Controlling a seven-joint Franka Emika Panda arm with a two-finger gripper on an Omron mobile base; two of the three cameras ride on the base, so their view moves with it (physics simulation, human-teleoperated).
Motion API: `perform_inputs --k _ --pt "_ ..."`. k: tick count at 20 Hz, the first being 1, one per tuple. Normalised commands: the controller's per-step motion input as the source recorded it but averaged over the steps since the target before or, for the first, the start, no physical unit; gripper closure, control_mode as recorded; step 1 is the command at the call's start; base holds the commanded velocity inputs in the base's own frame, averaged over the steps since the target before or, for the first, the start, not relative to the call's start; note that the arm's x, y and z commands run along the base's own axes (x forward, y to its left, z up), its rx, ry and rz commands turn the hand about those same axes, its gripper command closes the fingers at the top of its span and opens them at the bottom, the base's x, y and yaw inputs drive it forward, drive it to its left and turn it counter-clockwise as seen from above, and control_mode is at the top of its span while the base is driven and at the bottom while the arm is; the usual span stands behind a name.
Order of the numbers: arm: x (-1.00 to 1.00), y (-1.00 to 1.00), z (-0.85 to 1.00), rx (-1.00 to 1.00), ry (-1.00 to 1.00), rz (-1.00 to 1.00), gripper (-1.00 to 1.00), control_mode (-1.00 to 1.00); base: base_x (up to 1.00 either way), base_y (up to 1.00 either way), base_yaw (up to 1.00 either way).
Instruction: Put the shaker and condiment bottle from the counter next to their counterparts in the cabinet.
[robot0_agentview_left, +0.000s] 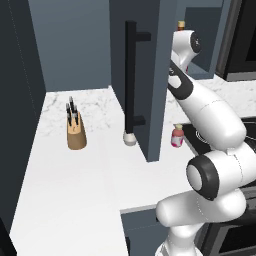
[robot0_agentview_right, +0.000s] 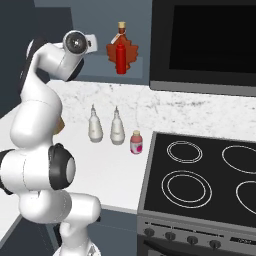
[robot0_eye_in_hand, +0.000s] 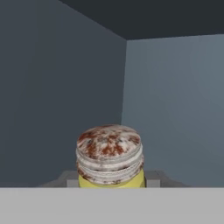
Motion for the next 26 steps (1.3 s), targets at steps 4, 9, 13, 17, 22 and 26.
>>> perform_inputs --k 4,9,13,17,22,26 --pt "0.05 0.00 -0.05 0.00 -0.01 0.00 1.00 -1.00 0.00 0.00 0.00" --pt "0.11 0.00 -0.13 0.00 0.00 0.00 1.00 -1.00 0.00 0.00 0.00" --pt "0.16 0.00 -0.13 0.00 0.00 0.00 1.00 -1.00 0.00 0.00 0.00" --pt "0.15 0.00 -0.10 0.00 0.00 0.00 1.00 -1.00 0.00 0.00 0.00" --pt "0.16 0.00 -0.07 0.00 0.00 0.00 1.00 -1.00 0.00 0.00 0.00" --pt "0.11 0.00 -0.09 0.00 -0.01 0.00 1.00 -1.00 0.00 0.00 0.00"
